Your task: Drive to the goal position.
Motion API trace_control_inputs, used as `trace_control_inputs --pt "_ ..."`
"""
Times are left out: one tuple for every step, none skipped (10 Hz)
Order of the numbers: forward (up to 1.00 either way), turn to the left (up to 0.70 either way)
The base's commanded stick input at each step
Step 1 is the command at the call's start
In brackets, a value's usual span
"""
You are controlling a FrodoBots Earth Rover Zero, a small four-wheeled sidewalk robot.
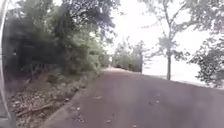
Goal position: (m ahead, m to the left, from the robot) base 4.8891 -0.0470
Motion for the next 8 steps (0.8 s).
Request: trace_control_inputs --pt "0.70 0.00" --pt "0.70 0.00" --pt "0.70 0.00" --pt "0.70 0.00" --pt "0.70 0.00" --pt "0.70 0.00" --pt "0.70 0.00" --pt "0.70 0.00"
